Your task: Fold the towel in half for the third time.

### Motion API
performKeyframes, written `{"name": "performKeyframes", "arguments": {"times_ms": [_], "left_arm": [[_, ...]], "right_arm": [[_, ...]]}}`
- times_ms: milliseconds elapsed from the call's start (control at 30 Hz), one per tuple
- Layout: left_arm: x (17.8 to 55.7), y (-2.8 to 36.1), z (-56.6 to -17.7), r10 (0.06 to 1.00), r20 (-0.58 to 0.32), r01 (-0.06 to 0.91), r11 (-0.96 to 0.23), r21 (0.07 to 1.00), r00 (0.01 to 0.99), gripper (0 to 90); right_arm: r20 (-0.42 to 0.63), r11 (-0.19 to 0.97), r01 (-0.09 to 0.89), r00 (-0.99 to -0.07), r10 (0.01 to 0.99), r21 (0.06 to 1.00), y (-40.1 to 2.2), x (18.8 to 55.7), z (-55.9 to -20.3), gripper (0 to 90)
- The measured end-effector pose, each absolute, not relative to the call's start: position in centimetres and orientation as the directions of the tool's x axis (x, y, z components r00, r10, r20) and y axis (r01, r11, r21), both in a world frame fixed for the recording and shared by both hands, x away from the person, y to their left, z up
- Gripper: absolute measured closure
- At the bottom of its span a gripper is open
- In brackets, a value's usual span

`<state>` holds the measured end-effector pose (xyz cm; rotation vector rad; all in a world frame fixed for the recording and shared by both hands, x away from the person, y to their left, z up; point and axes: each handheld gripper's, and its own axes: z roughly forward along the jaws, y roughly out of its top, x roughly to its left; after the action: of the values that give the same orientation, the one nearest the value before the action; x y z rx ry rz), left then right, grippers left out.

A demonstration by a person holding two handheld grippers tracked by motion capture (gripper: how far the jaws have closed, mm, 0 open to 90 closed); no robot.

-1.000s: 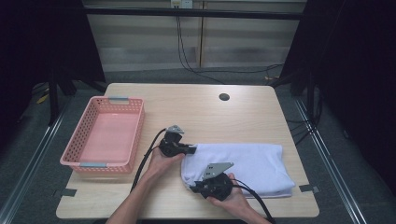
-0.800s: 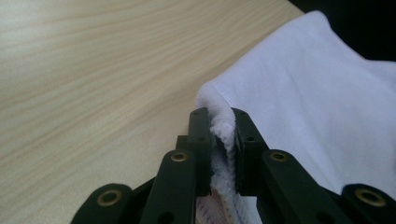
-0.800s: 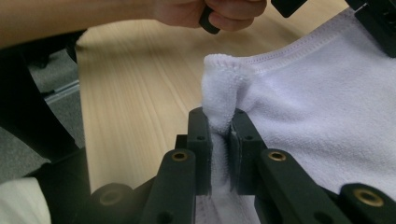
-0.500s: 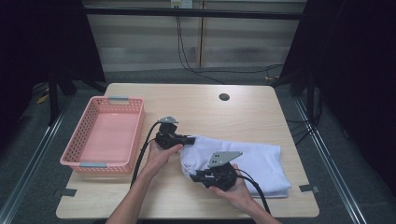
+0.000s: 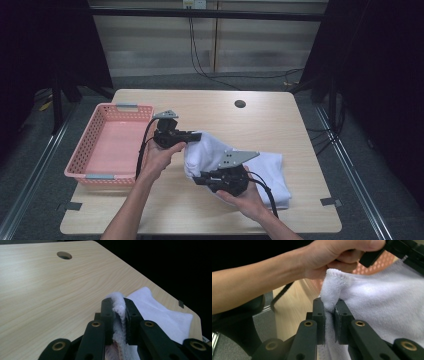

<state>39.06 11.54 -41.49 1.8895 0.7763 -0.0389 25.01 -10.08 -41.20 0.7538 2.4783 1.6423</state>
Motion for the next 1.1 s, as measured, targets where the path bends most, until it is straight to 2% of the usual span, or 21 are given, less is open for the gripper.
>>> {"name": "performKeyframes", "arguments": {"times_ms": [300, 500, 667, 867, 1100], "left_arm": [[38.8, 13.4, -38.4, 0.533, -0.310, 0.508, -0.275, 0.816, 0.787, 80.5], [38.8, 12.5, -39.8, 0.552, -0.285, 0.515, -0.321, 0.795, 0.784, 80.3], [39.0, 10.8, -39.9, 0.538, -0.307, 0.520, -0.303, 0.798, 0.785, 79.9], [39.4, 8.6, -38.9, 0.521, -0.300, 0.502, -0.303, 0.810, 0.799, 79.2], [40.0, 5.3, -40.7, 0.472, -0.347, 0.521, -0.309, 0.796, 0.810, 79.2]], "right_arm": [[0.193, 0.246, 0.314, -0.888, 0.417, 0.917, -8.0, 25.3, -38.3, 81.4], [0.217, 0.254, 0.347, -0.877, 0.428, 0.903, -7.9, 25.1, -40.3, 81.5], [0.207, 0.255, 0.347, -0.869, 0.450, 0.903, -9.4, 24.8, -40.5, 81.1], [0.214, 0.204, 0.343, -0.853, 0.476, 0.917, -12.1, 24.5, -39.5, 81.1], [0.240, 0.191, 0.397, -0.805, 0.543, 0.898, -16.2, 23.5, -40.9, 80.9]]}}
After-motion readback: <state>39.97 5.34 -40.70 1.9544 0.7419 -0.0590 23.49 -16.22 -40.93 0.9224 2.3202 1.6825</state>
